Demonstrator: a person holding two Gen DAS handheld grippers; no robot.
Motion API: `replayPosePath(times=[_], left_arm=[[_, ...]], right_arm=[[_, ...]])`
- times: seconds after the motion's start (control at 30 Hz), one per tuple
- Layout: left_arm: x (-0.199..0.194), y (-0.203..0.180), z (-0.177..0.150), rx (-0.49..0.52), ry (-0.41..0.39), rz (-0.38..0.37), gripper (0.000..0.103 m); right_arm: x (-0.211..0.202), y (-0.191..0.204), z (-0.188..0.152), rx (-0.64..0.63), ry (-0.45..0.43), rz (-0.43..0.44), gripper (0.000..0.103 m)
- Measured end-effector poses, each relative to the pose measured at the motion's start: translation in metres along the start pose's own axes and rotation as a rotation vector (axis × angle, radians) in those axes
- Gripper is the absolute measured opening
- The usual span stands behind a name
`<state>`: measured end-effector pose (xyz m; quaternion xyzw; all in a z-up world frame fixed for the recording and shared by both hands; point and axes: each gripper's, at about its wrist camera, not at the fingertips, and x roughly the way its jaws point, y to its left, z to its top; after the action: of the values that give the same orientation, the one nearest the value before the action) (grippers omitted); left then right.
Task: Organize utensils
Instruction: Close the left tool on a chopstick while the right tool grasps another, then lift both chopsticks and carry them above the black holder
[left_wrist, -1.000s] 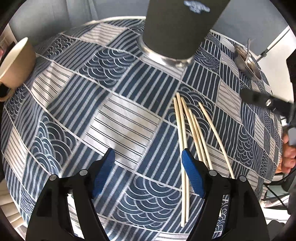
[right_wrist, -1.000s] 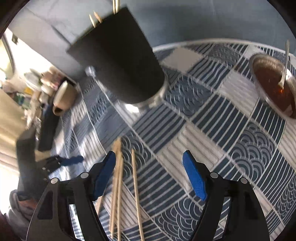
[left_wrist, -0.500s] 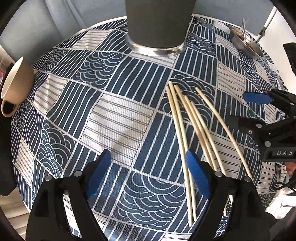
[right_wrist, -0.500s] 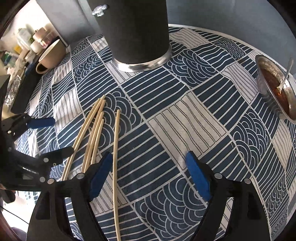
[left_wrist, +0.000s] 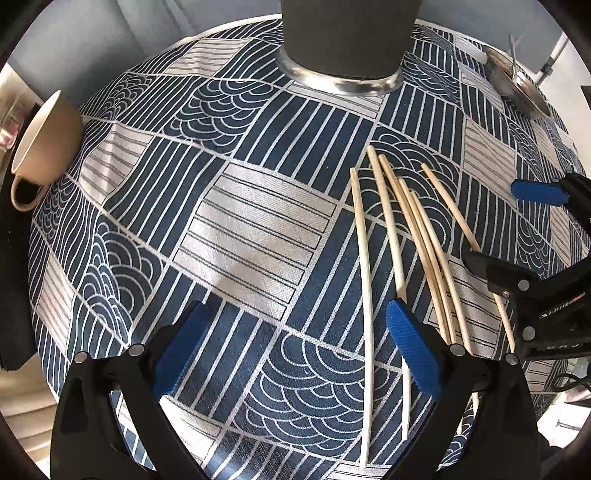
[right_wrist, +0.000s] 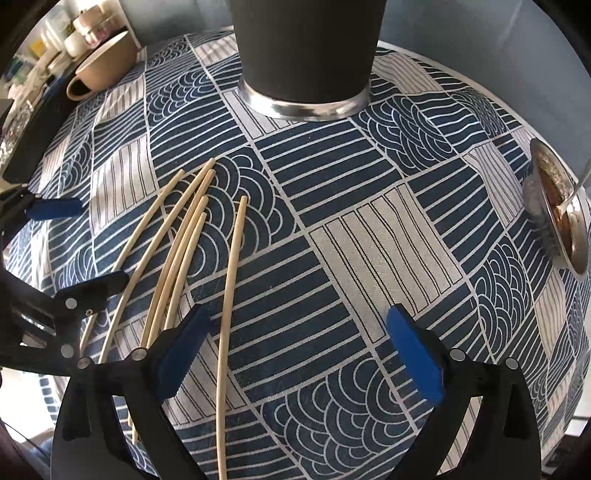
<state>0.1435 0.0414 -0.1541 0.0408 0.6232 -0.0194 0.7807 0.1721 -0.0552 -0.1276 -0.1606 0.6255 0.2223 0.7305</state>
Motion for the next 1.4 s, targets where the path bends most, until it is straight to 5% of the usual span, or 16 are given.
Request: replayPosePath(times=[0.13, 0.3, 0.4, 0.47, 0.57, 0.63, 0.77, 0.93, 1.13, 1.4], left_arm=[[-0.002, 0.005, -0.004, 0.017, -0.001, -0.01, 0.093], [-0.009, 0.025, -0.022, -0.013, 0.017, -0.004, 0.085], [-0.015, 0.038, -0.034, -0.016, 0.009, -0.006, 0.067], [-0.019, 0.048, -0.042, -0.019, 0.012, -0.01, 0.039], [-0.021, 0.071, -0.055, -0.067, 0.026, -0.02, 0.011], [-0.021, 0.077, -0.061, -0.099, 0.058, -0.001, 0.008], [-0.018, 0.07, -0.064, -0.078, 0.075, 0.015, 0.007], [-0.019, 0.075, -0.073, -0.136, 0.104, -0.155, 0.005], [-0.025, 0.074, -0.076, -0.15, 0.107, -0.268, 0.005], [-0.064, 0.027, -0.02, -0.127, 0.038, -0.331, 0.005]], right_arm=[[0.002, 0.002, 0.005, -0.038, 0.026, 0.006, 0.089], [-0.012, 0.0, -0.005, -0.066, 0.012, 0.015, 0.049], [-0.016, -0.014, -0.015, -0.01, 0.01, 0.022, 0.017], [-0.018, -0.026, -0.024, 0.025, 0.006, 0.04, 0.005], [-0.021, -0.039, -0.028, 0.057, 0.002, 0.071, 0.005], [-0.02, -0.046, -0.026, 0.112, 0.007, 0.115, 0.005], [-0.017, -0.054, -0.034, 0.25, 0.044, 0.272, 0.005], [-0.02, -0.056, -0.055, 0.347, 0.044, 0.414, 0.005], [-0.053, -0.062, -0.051, 0.405, -0.115, 0.577, 0.005], [-0.094, -0.083, -0.028, 0.431, -0.254, 0.678, 0.005]])
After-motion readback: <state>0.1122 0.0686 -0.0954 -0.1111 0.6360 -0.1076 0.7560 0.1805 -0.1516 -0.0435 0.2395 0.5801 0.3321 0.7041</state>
